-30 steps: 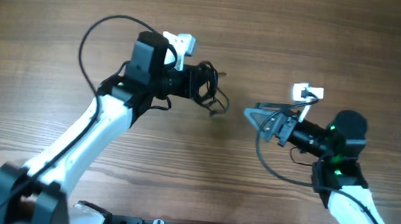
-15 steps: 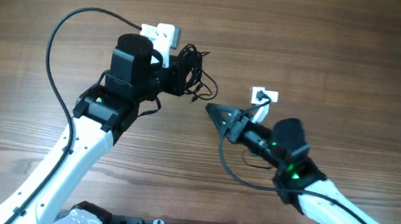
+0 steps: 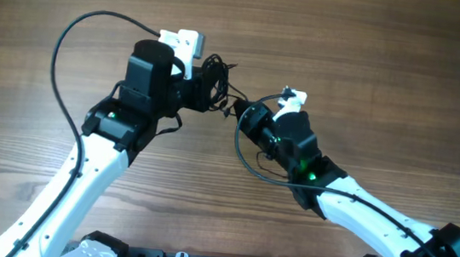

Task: Untangle cables

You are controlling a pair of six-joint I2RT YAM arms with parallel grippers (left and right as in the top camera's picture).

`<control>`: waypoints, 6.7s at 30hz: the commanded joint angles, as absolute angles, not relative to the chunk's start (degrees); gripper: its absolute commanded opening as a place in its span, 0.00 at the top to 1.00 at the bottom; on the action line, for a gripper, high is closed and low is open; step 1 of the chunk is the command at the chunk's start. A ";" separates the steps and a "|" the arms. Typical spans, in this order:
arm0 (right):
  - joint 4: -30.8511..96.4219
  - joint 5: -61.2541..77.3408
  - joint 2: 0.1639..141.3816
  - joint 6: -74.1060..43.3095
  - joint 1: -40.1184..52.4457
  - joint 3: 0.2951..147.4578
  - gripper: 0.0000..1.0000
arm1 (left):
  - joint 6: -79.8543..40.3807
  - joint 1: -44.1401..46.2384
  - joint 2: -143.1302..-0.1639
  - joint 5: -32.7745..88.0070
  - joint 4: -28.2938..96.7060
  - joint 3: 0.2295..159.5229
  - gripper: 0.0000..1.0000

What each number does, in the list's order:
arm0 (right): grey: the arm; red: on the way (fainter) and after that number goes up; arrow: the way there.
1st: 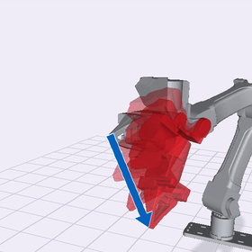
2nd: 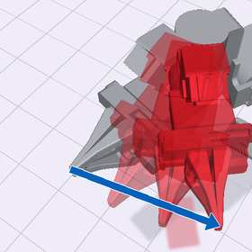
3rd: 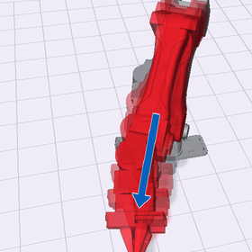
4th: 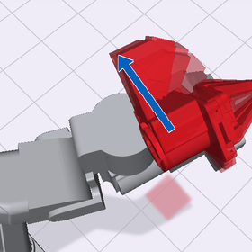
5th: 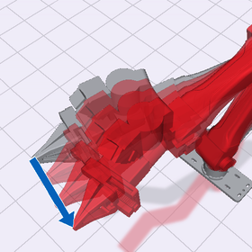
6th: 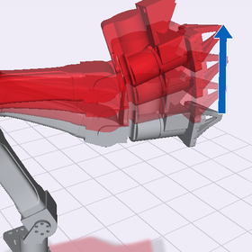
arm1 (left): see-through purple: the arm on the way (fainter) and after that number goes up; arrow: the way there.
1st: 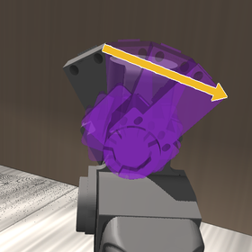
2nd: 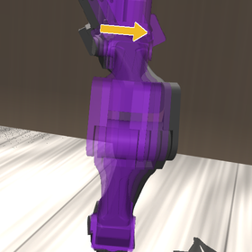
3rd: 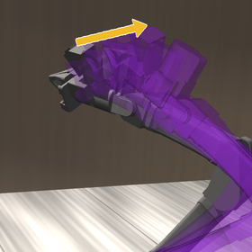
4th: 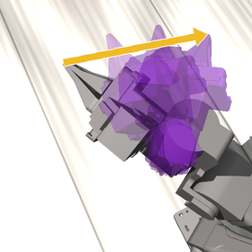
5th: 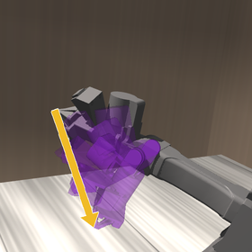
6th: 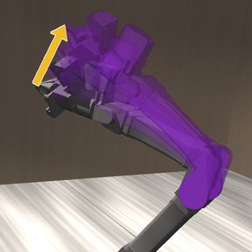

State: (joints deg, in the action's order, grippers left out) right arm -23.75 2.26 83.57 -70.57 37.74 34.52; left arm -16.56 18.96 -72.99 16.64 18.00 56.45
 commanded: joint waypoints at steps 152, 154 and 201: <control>-20.25 61.95 76.29 -1.93 17.45 34.98 0.92 | 20.80 19.53 -75.55 64.47 28.91 56.47 0.96; -20.43 60.86 76.29 -6.22 17.45 34.98 0.95 | 20.58 19.09 -75.55 64.47 27.92 56.47 0.91; -24.77 47.77 76.29 -46.44 17.43 34.98 0.84 | 5.80 13.54 -79.50 45.41 21.17 56.47 0.96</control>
State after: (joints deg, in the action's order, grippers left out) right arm -24.29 47.35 75.90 -47.94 17.58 34.96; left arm 10.04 13.63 -78.96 54.41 21.37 55.79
